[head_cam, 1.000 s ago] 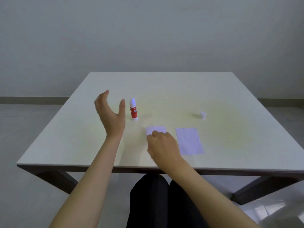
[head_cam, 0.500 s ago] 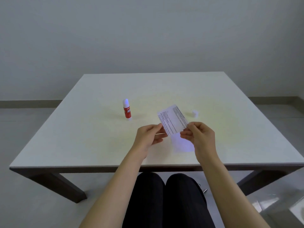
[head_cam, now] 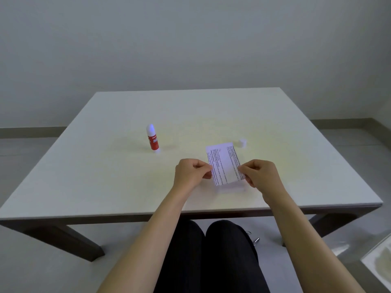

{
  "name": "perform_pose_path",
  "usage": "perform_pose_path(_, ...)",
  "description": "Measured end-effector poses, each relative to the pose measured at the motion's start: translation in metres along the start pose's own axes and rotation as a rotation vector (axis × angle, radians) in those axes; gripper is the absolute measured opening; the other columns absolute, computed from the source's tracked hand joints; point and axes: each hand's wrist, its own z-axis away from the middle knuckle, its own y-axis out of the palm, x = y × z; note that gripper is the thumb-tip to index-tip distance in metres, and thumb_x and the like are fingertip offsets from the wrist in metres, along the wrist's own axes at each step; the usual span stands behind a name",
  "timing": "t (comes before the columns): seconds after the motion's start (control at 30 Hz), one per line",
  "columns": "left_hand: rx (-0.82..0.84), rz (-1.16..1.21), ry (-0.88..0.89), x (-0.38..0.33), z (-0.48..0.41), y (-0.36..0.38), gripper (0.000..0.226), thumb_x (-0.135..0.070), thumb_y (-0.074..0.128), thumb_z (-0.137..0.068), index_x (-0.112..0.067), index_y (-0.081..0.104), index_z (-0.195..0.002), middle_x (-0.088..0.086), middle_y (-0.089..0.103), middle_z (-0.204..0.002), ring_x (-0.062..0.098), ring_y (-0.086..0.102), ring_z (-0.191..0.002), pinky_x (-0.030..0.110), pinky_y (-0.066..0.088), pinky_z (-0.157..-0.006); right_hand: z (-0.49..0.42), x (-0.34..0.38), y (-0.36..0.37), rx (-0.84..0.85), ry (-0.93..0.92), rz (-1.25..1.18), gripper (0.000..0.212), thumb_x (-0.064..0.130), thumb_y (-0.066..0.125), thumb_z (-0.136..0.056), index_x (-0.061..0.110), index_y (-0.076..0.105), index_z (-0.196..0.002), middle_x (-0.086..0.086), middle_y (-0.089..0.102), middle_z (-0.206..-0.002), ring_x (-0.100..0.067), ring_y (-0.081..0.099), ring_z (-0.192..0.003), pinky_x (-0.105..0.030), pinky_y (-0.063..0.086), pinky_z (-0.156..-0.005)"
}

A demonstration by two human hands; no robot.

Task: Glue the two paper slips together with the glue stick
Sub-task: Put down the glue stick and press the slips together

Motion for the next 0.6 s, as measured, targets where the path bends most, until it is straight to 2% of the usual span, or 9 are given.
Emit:
perform_pose_path(0.1,-0.021,-0.103,0.02,0.001,-0.002,0.001,0.013,-0.012,0.068,-0.078,-0.013,0.071,-0.066,0.002,0.074,-0.067,0.012,0.071,-0.06,0.028,0.056,-0.07,-0.001,-0.004,-0.002,0.027,0.004,0.11,0.019,0.01,0.071,-0.079,0.008,0.065,-0.061,-0.002,0.059,-0.054,-0.014,0.042,-0.046,-0.024,0.034,-0.048)
perform_pose_path(0.23,-0.003,-0.181,0.017,0.0,-0.004,0.002,0.012,-0.012,0.068,-0.078,-0.012,0.072,-0.066,-0.004,0.071,-0.061,0.004,0.066,-0.05,0.023,0.055,-0.065,-0.006,-0.01,-0.003,0.049,0.03,0.176,0.025,0.013,0.074,-0.077,0.012,0.064,-0.054,0.008,0.055,-0.04,-0.007,0.041,-0.038,-0.02,0.032,-0.044)
perform_pose_path(0.37,-0.004,-0.268,0.036,-0.001,-0.003,0.006,0.017,-0.013,0.067,-0.077,-0.019,0.069,-0.061,-0.006,0.07,-0.06,0.01,0.067,-0.057,0.029,0.057,-0.073,-0.01,-0.012,-0.004,0.061,0.042,0.236,0.027,0.013,0.074,-0.076,0.014,0.062,-0.052,0.012,0.051,-0.03,-0.006,0.04,-0.035,-0.019,0.031,-0.043)
perform_pose_path(0.47,0.0,-0.308,0.049,-0.001,-0.003,0.007,0.018,-0.013,0.067,-0.076,-0.019,0.069,-0.059,-0.002,0.072,-0.063,0.013,0.069,-0.061,0.032,0.057,-0.076,-0.011,-0.015,-0.005,0.061,0.046,0.255,0.026,0.012,0.075,-0.074,0.014,0.062,-0.051,0.01,0.049,-0.029,-0.002,0.037,-0.027,-0.018,0.031,-0.041)
perform_pose_path(0.6,0.01,-0.331,0.041,-0.002,-0.003,0.005,0.019,-0.012,0.067,-0.076,-0.019,0.069,-0.058,0.003,0.075,-0.067,0.017,0.071,-0.065,0.034,0.057,-0.078,-0.012,-0.016,-0.005,0.064,0.04,0.274,0.025,0.012,0.075,-0.073,0.013,0.062,-0.051,0.008,0.05,-0.033,-0.002,0.036,-0.025,-0.016,0.031,-0.036)
